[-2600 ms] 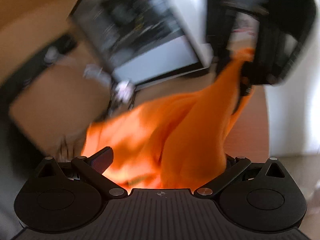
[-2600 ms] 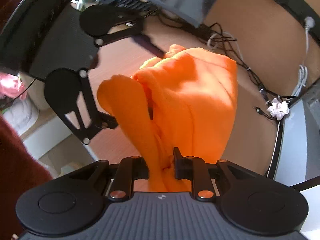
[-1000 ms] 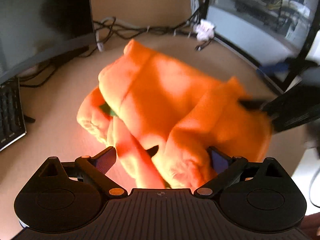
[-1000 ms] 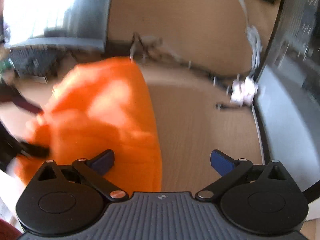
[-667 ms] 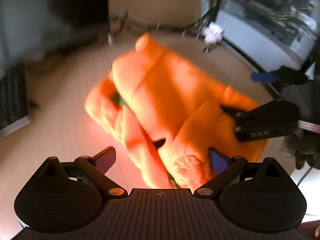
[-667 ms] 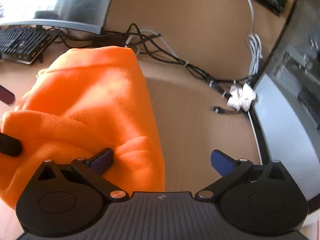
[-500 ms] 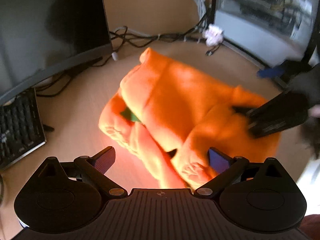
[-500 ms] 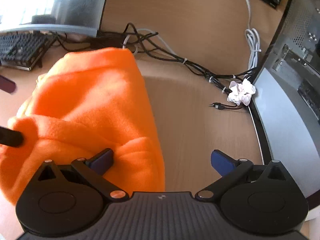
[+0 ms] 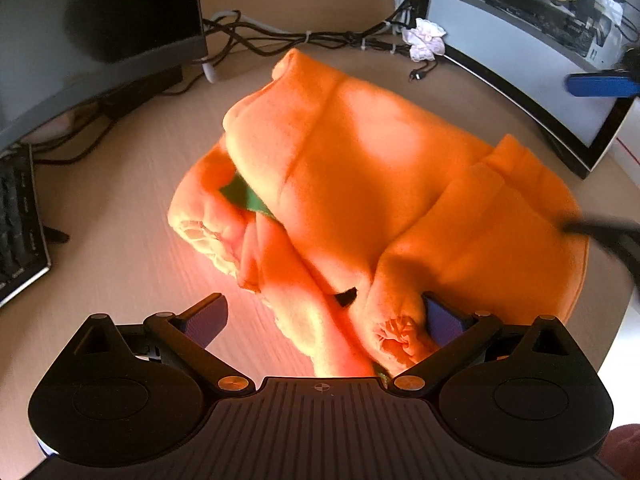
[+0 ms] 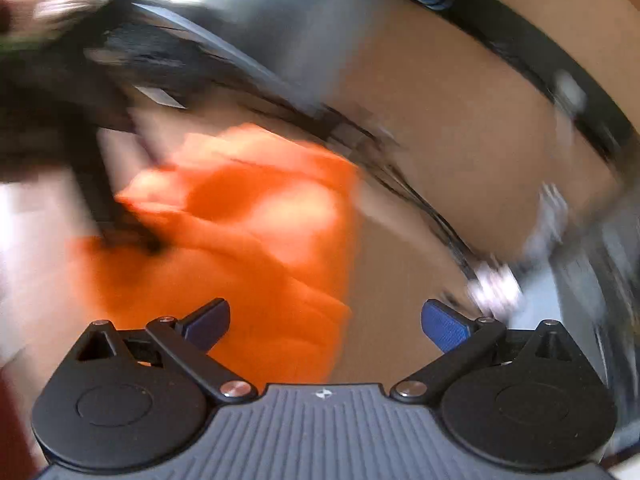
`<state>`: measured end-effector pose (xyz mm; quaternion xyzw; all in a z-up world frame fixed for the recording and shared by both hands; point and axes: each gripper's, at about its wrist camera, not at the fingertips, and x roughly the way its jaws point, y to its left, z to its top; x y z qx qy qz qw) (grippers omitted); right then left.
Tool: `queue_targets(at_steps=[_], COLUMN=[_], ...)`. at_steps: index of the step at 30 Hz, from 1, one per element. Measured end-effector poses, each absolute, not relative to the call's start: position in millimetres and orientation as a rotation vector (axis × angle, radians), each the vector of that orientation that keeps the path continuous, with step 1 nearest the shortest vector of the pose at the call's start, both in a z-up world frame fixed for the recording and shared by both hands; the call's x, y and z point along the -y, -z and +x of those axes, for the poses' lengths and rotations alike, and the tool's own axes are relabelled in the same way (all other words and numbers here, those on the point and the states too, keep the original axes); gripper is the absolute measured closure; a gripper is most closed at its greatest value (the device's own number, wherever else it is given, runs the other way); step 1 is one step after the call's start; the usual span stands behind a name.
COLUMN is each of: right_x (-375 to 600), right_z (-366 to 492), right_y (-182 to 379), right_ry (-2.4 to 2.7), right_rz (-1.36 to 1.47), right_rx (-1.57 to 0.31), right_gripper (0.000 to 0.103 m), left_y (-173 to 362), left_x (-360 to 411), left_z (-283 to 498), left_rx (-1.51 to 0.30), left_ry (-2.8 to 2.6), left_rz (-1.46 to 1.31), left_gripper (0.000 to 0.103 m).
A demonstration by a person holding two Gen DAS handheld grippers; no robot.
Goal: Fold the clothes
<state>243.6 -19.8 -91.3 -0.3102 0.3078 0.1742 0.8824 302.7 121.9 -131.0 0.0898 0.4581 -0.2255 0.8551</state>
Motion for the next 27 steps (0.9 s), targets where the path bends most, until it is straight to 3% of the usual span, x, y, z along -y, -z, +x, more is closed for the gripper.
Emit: queue_targets(at_steps=[2,6,15,27], right_x=[3.5,-19.9,12.2,45.1], right_z=[235.9,239.6,295.5,279.4], right_y=[103.9,134.9,133.1,113.6], right_ry=[-0.448,-0.543,-0.605,-0.513], right_rz=[-0.731,-0.793,-0.374,-0.238], right_rx=[-0.655,-0.734,-0.975,-0.955], right_gripper=[0.001,0.017,0.009,0.007], left_y=[132.6,125.7,77.9,142.1], left_x=[-123.5,-126.1,-113.8,-55.9], left_z=[305.0,298.4,207.9,207.7], left_rx=[-0.972,-0.942,-0.610,-0.592], left_ry=[0.478,0.482,0.787,0.906], left_rz=[0.167,0.170,0.547,0.813], left_gripper=[0.000,0.000,0.000,0.000])
